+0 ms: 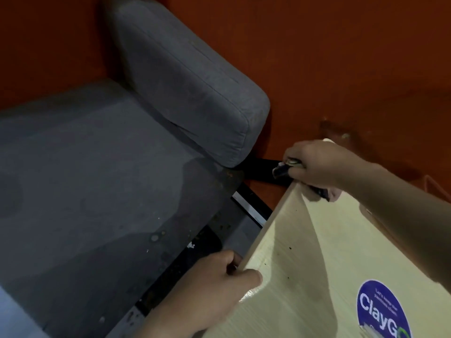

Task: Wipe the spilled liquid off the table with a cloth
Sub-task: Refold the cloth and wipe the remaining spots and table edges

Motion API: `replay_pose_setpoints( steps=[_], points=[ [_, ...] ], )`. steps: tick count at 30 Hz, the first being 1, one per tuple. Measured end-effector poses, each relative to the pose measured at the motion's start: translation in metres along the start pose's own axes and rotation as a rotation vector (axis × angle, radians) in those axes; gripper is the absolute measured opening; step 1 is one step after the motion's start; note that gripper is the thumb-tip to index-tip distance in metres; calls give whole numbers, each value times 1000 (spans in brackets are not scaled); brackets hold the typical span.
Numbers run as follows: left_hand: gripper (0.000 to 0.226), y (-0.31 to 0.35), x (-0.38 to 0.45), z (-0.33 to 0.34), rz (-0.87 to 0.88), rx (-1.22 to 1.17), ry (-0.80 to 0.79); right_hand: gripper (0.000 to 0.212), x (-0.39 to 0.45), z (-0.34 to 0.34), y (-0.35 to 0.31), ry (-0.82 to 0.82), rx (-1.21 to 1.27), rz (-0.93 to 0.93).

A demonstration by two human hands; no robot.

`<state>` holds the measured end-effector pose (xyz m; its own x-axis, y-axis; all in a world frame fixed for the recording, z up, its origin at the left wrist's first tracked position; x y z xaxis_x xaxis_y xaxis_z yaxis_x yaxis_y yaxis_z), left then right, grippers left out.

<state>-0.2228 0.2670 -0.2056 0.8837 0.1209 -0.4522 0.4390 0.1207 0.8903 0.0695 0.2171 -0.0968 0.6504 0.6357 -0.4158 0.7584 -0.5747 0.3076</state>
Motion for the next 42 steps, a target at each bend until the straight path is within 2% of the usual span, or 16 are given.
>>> replay_pose_setpoints(
  steps=[3,5,8,12,16,19,22,27,29,32,36,39,42],
  points=[
    [31,0,4,0,11,-41,13,34,-35,9,-31,-68,183,-171],
    [32,0,6,-1,4,-49,-6,33,-44,19,-33,-101,224,-177],
    [34,-2,8,-2,5,-11,-6,12,-13,21,-4,-42,185,-54],
    [36,-4,10,-1,-15,3,-30,18,38,22,47,15,88,139],
    [44,-3,10,-1,-61,-21,-33,29,68,33,90,71,145,264],
    [46,-1,10,-2,-73,-24,-35,37,64,53,101,327,234,353],
    [40,0,9,-2,-49,-21,-36,42,44,71,107,583,479,432],
    [41,4,9,-6,-26,-1,-35,39,35,96,109,540,612,633],
    [41,5,8,-8,-18,19,-68,38,32,101,106,536,670,652],
    [52,5,7,-14,29,92,-93,37,19,102,94,517,693,608],
    [89,6,8,-28,-8,30,49,29,-50,104,16,563,748,415],
    [89,7,11,-38,-31,-6,141,39,-135,115,-73,562,753,171],
    [85,7,7,-45,-26,-1,117,57,-191,121,-117,506,867,-8]
  ],
)
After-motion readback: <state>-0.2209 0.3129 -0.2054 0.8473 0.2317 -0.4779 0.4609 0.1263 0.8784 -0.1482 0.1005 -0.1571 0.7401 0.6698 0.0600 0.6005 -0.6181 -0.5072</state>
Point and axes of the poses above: each hand's wrist, its own x-axis towards the middle knuckle, its own z-axis out of the palm, y = z × x, the point moved 1 cm from there along x, towards the middle knuckle, and after that the axes turned 9 degrees about z, right-handed, at the moved point
